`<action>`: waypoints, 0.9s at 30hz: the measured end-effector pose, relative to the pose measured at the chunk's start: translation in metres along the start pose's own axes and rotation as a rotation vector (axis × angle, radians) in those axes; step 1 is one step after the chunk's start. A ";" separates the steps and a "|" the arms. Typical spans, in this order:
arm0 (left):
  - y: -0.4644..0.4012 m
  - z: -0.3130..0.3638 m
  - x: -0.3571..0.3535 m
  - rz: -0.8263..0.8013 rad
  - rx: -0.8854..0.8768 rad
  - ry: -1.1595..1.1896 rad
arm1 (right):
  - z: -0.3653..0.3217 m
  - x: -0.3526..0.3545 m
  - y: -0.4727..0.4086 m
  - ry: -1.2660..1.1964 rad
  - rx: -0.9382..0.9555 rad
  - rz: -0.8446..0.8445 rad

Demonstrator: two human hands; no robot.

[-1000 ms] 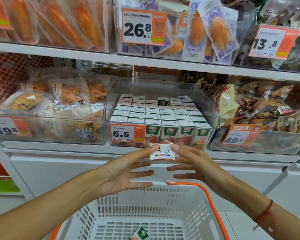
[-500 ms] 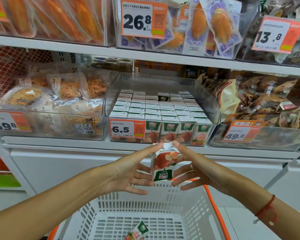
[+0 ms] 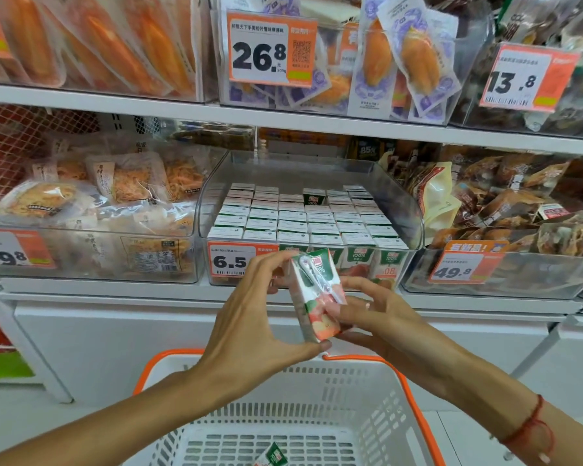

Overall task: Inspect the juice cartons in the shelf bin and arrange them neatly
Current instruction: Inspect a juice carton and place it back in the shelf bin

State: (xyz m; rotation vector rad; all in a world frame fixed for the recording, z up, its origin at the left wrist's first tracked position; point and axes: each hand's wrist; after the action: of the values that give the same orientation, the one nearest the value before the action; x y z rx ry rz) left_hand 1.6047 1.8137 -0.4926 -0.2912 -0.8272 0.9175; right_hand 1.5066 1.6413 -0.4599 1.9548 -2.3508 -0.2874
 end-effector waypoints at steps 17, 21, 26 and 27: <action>-0.020 0.028 0.024 -0.202 0.830 0.845 | 0.006 -0.001 -0.002 1.188 0.975 0.476; -0.031 0.020 0.033 -0.245 0.890 0.990 | 0.001 0.006 -0.011 1.393 1.117 0.460; -0.077 0.017 0.034 -0.294 0.865 1.027 | -0.020 0.029 -0.040 1.500 1.250 0.499; -0.090 0.017 0.033 -0.276 0.836 1.009 | -0.026 0.036 -0.047 1.511 1.236 0.507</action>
State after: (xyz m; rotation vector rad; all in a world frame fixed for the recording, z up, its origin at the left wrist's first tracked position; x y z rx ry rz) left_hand 1.6558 1.7847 -0.4149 0.1118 0.4575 0.6561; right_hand 1.5492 1.5953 -0.4457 0.7131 -1.5966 2.1245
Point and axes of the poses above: each hand's wrist, its own y-axis away from the middle knuckle, its own x-axis out of the back of the hand, z = x × y, and after that the axes turned 2 degrees about -x, right-handed
